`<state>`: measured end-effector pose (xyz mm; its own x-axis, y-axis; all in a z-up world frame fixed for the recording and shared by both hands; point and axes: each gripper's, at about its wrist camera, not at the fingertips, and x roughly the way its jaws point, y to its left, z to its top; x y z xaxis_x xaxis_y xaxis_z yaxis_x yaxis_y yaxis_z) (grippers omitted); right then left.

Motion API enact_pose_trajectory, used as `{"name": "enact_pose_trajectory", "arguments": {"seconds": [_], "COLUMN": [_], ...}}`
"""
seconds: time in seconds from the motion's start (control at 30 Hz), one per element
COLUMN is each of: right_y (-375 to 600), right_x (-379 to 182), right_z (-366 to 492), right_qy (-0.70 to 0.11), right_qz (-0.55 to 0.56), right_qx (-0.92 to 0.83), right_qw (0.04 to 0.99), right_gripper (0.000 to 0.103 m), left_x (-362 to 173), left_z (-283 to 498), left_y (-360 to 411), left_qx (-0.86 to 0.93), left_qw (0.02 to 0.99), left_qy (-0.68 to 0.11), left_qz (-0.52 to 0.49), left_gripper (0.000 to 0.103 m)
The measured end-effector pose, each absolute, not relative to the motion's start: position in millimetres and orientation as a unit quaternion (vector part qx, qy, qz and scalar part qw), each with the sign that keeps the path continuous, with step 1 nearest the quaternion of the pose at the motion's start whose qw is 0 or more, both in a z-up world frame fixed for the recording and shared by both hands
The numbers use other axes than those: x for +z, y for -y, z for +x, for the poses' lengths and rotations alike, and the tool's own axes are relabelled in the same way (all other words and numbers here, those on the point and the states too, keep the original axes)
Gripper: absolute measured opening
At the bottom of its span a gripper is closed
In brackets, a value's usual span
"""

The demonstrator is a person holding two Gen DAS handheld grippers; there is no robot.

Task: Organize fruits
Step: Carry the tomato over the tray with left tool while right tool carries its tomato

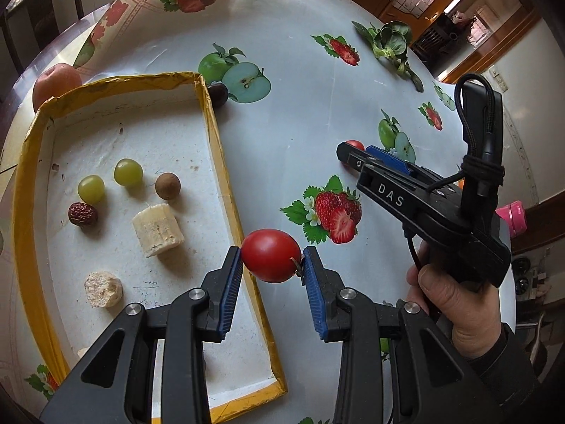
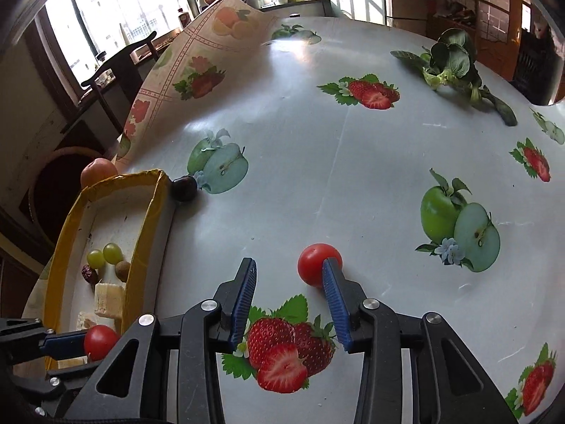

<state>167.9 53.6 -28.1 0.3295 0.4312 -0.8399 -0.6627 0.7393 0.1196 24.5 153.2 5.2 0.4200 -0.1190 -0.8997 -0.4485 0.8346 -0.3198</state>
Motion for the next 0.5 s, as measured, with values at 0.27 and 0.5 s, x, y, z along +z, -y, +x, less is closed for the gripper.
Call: {"name": "enact_pose_trajectory", "arguments": {"seconds": [0.27,0.5], "right_y": [-21,-21], "right_x": [-42,-24], "right_z": [197,178], "right_qy": [-0.502,-0.494], "right_qz": [-0.072,-0.058], "right_qx": [0.3,0.317], "right_qw": [0.808,0.808], "right_gripper": [0.031,0.031], "left_x": [4,3], "left_z": [15,7], "left_y": [-161,-167], "left_qx": [0.104,0.111], "left_qw": [0.797,0.798], "left_qy": [-0.528,-0.527], "left_qz": [-0.275,-0.271], "left_gripper": [0.032,0.032]}}
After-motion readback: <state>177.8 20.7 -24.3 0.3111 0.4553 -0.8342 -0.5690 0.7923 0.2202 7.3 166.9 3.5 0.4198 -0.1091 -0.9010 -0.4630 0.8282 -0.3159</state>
